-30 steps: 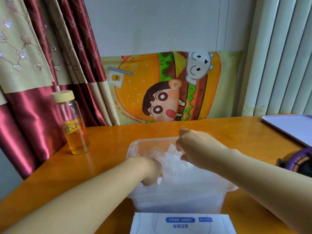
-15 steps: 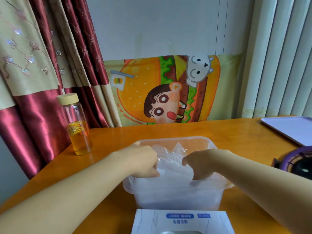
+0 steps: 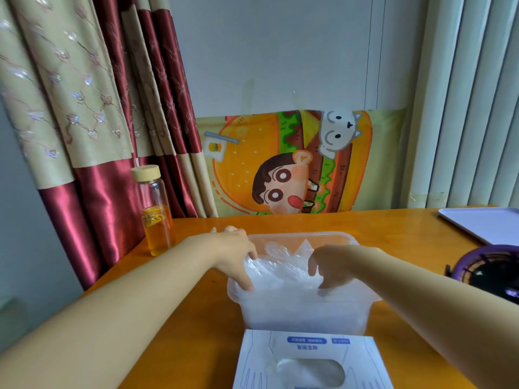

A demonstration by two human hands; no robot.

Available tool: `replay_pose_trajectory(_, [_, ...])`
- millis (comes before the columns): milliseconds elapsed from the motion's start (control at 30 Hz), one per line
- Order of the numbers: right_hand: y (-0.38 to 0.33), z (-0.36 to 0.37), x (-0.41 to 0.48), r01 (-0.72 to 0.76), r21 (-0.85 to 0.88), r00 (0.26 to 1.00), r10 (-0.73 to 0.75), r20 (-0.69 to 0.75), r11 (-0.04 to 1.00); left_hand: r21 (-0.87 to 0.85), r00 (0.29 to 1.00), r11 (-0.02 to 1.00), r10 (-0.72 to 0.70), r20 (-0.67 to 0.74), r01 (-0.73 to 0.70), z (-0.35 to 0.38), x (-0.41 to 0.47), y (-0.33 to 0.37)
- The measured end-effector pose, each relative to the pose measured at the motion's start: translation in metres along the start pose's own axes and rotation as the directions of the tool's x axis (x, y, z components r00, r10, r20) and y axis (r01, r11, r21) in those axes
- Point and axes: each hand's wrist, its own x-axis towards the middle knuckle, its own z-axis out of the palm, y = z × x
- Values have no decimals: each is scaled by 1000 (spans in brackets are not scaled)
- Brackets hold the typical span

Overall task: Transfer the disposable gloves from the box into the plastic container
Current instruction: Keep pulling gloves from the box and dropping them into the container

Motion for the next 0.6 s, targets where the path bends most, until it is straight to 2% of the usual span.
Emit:
replay_pose_trajectory(200, [-2, -8, -17, 34, 21, 971, -28, -237, 999, -209, 999, 977, -30, 26, 34, 3, -13, -6])
replay_pose_trajectory(333, [-6, -8, -35, 75, 39, 949, -59, -310, 996, -348, 999, 937, -34, -9, 29, 7, -25, -5])
replay_pose_trajectory(467, [-9, -2, -43, 66, 59, 942, -42, -332, 996, -343, 976, 939, -65, -210, -11, 12, -36, 4])
replay_pose_trajectory(600, [-13, 4, -33, 51, 136, 955, -8, -297, 989, -215, 878, 961, 52, -475, -173, 10, -34, 31])
